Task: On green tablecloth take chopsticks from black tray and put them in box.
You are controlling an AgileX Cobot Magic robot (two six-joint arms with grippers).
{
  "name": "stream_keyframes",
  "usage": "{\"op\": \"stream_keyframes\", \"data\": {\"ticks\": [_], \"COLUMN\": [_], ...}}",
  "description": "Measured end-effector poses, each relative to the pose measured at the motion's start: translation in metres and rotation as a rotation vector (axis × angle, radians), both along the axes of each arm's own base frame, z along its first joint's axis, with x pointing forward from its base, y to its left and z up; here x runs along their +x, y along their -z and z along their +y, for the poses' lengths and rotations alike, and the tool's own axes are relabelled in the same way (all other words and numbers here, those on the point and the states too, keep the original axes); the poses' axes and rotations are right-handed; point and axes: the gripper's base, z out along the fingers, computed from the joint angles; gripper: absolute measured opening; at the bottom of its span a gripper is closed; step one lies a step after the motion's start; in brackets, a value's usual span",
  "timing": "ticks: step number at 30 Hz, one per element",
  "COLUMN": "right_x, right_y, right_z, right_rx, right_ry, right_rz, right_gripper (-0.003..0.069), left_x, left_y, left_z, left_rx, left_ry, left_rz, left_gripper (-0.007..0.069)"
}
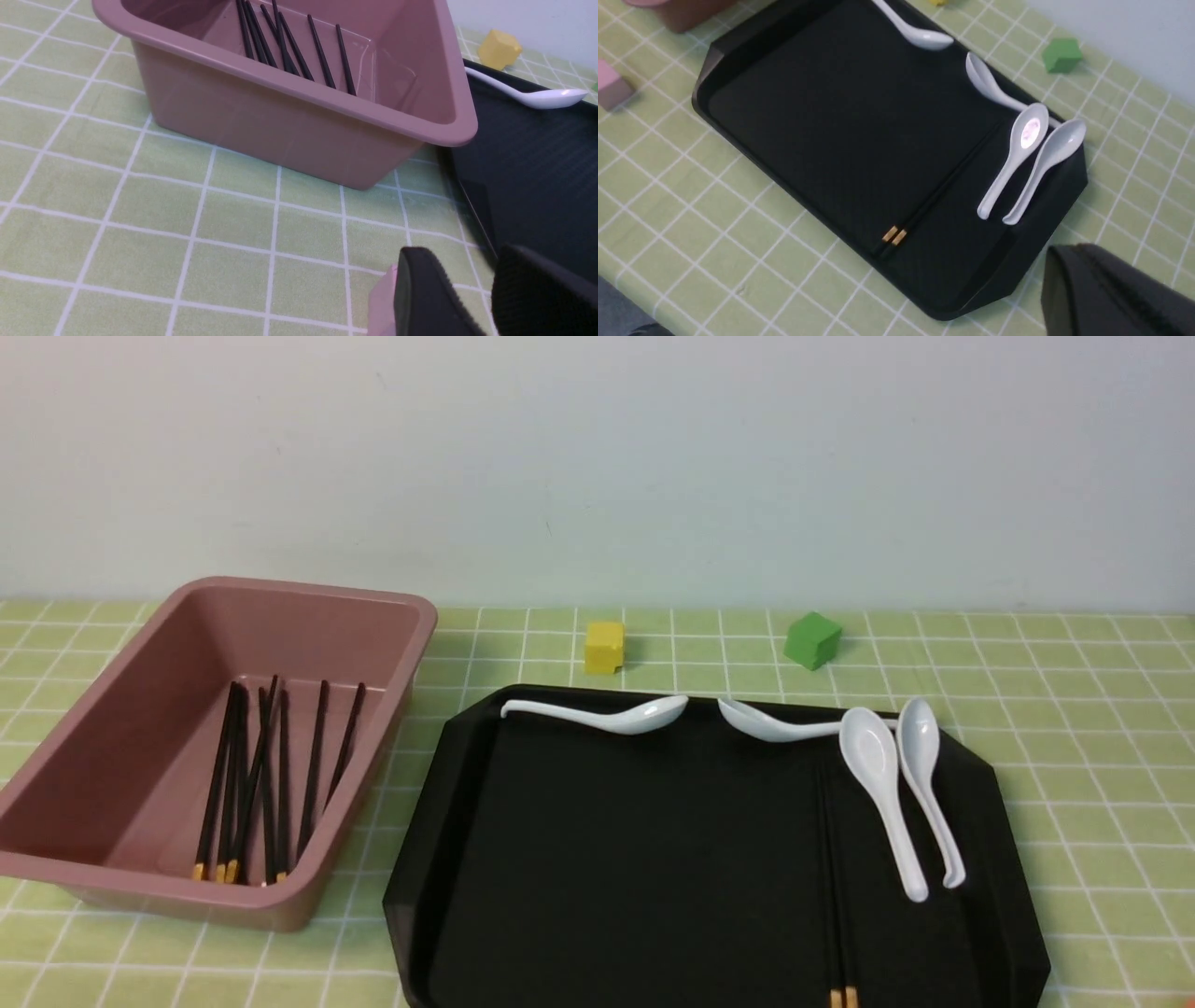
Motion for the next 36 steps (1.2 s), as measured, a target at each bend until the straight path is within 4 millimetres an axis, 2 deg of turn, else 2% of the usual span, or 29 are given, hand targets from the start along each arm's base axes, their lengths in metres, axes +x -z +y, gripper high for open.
{"op": "stream_keyframes", "data": {"ticks": [2, 3, 4, 5, 7, 8, 10, 11, 14, 19, 27, 31, 36], "right_x": [-0.009, -0.011, -0.012, -0.014, -0.017, -0.018, -0.02, -0.022, -0.024, -0.027, -0.032, -0.034, -0.034], "right_y": [0.04, 0.048, 0.076, 0.095, 0.112, 0.133, 0.145, 0.157, 0.171, 0.207, 0.243, 0.255, 0.257], "right_z": [-0.009, -0.01, -0.009, -0.008, -0.008, -0.006, -0.005, -0.005, -0.005, -0.006, -0.012, -0.014, -0.015], "right_rx": [0.075, 0.078, 0.127, 0.173, 0.242, 0.266, 0.305, 0.317, 0.33, 0.286, 0.21, 0.183, 0.177], "right_ry": [-0.003, -0.001, -0.019, -0.035, -0.065, -0.091, -0.119, -0.134, -0.155, -0.167, -0.164, -0.161, -0.161], "right_rz": [-0.052, -0.049, -0.081, -0.109, -0.159, -0.177, -0.21, -0.217, -0.229, -0.176, -0.098, -0.07, -0.064], "right_gripper": [0.0001, 0.0001, 0.0001, 0.0002, 0.0003, 0.0003, 0.0004, 0.0004, 0.0007, 0.0014, 0.002, 0.0024, 0.0031], "left_x": [0.0, 0.0, 0.0, 0.0, 0.0, 0.0, 0.0, 0.0, 0.0, 0.0, 0.0, 0.0, 0.0], "left_y": [0.0, 0.0, 0.0, 0.0, 0.0, 0.0, 0.0, 0.0, 0.0, 0.0, 0.0, 0.0, 0.0], "left_z": [0.0, 0.0, 0.0, 0.0, 0.0, 0.0, 0.0, 0.0, 0.0, 0.0, 0.0, 0.0, 0.0], "left_rx": [0.0, 0.0, 0.0, 0.0, 0.0, 0.0, 0.0, 0.0, 0.0, 0.0, 0.0, 0.0, 0.0], "left_ry": [0.0, 0.0, 0.0, 0.0, 0.0, 0.0, 0.0, 0.0, 0.0, 0.0, 0.0, 0.0, 0.0], "left_rz": [0.0, 0.0, 0.0, 0.0, 0.0, 0.0, 0.001, 0.001, 0.001, 0.001, 0.001, 0.001, 0.001], "left_gripper": [0.0238, 0.0238, 0.0238, 0.0238, 0.0238, 0.0238, 0.0238, 0.0238, 0.0238, 0.0238, 0.0238, 0.0238, 0.0238]}}
